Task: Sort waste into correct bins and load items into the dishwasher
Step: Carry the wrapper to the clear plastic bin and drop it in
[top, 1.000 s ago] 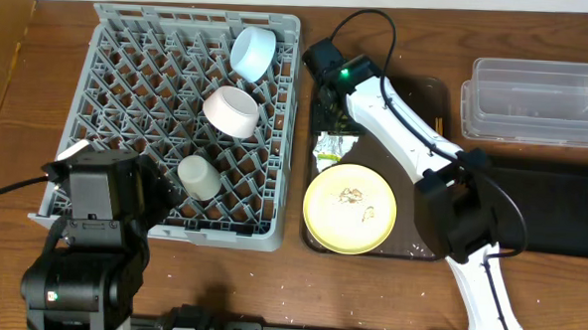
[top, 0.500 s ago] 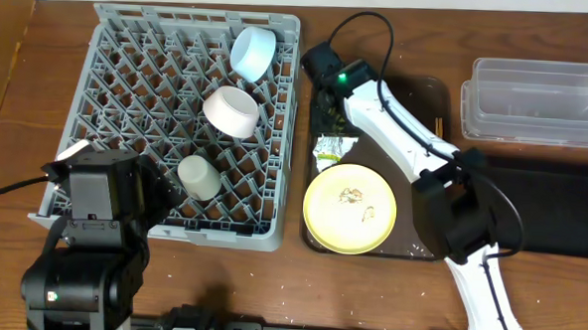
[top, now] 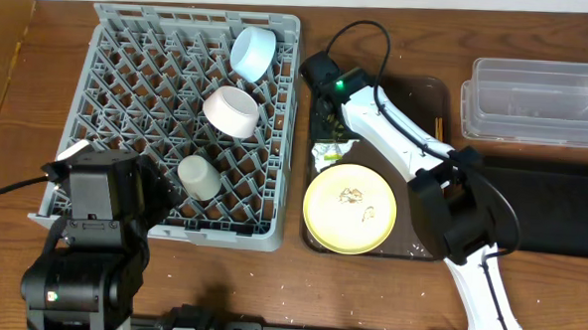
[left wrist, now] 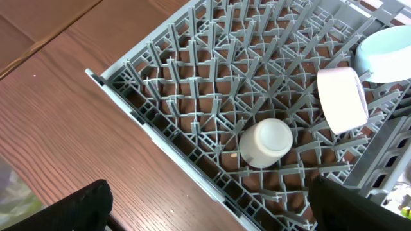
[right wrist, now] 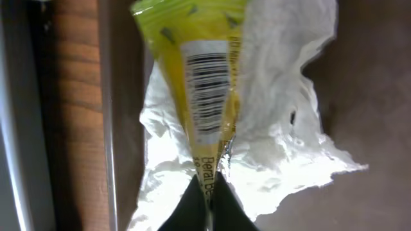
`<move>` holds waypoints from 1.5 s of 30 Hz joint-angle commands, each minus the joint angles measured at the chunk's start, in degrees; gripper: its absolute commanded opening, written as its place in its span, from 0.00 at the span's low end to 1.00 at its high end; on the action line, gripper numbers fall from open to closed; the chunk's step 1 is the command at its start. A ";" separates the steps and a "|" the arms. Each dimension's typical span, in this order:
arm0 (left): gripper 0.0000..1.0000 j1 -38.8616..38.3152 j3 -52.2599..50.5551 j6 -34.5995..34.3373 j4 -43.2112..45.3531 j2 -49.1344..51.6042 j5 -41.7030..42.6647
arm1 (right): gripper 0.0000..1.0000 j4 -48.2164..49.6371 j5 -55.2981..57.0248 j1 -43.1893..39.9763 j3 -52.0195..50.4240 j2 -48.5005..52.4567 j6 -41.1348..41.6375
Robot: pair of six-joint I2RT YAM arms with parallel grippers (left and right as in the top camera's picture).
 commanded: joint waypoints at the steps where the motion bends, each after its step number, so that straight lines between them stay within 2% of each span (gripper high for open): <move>1: 0.98 0.20 0.57 -0.04 -0.20 0.00 -0.55 | 0.01 -1.92 -0.70 -2.14 3.10 -1.42 0.07; 10: 0.98 0.20 0.57 -0.07 -0.20 0.00 -0.57 | 0.02 -7.08 -1.88 -10.21 7.61 -12.26 0.04; 17: 0.98 0.20 0.57 -0.07 -0.20 0.00 -0.57 | 0.02 -9.90 2.34 -22.49 7.61 -17.20 0.13; 23: 0.98 0.20 0.57 -0.04 -0.20 0.00 -0.57 | 0.02 -9.75 8.44 -33.09 7.56 -16.61 7.65; 24: 0.98 0.20 0.57 -0.07 -0.20 0.00 -0.55 | 0.04 -9.46 8.41 -34.77 7.56 -16.50 9.35; 25: 0.98 0.20 0.57 -0.04 -0.20 0.00 -0.57 | 0.14 -9.29 8.41 -36.06 7.56 -16.28 10.95; 26: 0.98 0.20 0.57 -0.04 -0.20 0.00 -0.55 | 0.18 -9.05 8.41 -37.29 7.56 -16.04 12.46; 29: 0.98 0.20 0.57 -0.04 -0.20 0.00 -0.55 | 0.26 -7.72 8.39 -39.98 7.56 -15.04 14.25; 30: 0.98 0.20 0.57 -0.04 -0.20 0.00 -0.57 | 0.38 -7.28 8.35 -40.50 7.56 -14.69 14.49; 32: 0.98 0.20 0.57 -0.07 -0.20 0.00 -0.57 | 0.74 -6.23 6.99 -41.22 7.56 -13.86 14.43; 33: 0.98 0.20 0.57 -0.04 -0.20 0.00 -0.57 | 0.84 -6.29 6.64 -41.35 7.56 -13.70 14.43; 36: 0.98 0.20 0.57 -0.04 -0.20 0.00 -0.57 | 0.99 -6.51 6.60 -41.18 7.56 -13.57 14.43; 40: 0.98 0.20 0.57 -0.04 -0.20 0.00 -0.55 | 0.99 -6.25 -1.03 -40.52 7.56 -13.57 11.08; 45: 0.98 0.20 0.57 -0.04 -0.20 0.00 -0.57 | 0.97 -4.11 -30.60 -37.20 7.56 -13.57 -8.26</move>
